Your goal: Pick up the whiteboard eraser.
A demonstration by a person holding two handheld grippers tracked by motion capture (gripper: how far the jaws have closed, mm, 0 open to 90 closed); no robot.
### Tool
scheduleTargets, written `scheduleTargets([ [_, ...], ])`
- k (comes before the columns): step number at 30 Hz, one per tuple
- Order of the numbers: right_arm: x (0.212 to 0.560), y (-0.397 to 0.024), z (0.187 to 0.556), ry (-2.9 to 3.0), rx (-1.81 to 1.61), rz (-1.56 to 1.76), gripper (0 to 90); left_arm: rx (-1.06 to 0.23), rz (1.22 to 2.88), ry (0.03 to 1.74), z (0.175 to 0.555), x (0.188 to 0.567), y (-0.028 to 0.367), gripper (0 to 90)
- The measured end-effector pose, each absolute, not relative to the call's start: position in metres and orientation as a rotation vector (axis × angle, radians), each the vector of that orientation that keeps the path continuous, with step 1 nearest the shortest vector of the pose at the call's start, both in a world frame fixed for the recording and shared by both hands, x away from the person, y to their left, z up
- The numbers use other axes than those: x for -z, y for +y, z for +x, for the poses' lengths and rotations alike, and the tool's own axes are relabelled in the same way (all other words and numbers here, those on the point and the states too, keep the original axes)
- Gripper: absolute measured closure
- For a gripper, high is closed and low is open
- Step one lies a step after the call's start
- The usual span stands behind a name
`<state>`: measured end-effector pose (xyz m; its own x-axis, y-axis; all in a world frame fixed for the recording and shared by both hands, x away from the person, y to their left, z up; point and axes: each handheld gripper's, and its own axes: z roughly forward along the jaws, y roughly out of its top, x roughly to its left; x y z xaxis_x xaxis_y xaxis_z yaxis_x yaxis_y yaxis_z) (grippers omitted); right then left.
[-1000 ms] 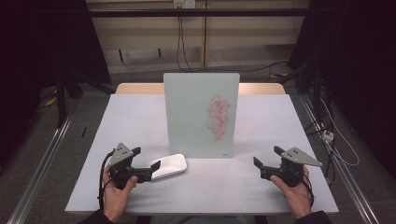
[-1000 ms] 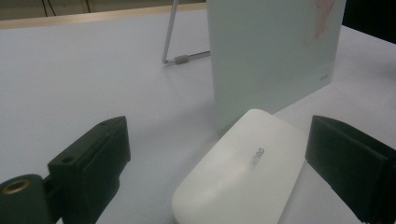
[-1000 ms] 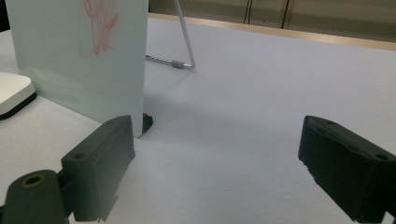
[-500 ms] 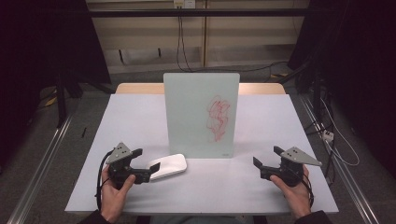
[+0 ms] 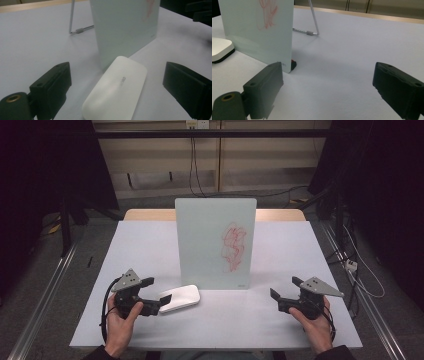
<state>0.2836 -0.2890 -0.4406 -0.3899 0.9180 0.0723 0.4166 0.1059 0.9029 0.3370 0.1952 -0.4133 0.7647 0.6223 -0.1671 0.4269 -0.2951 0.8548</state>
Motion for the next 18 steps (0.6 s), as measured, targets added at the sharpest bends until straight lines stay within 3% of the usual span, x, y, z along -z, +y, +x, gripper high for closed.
scheduleTargets([
  [18, 0.440, -0.289, 0.283, 1.866, -1.251, 1.316, 9.0, -0.261, 2.074, 0.732, 0.370, 0.402, 0.169, 8.1],
])
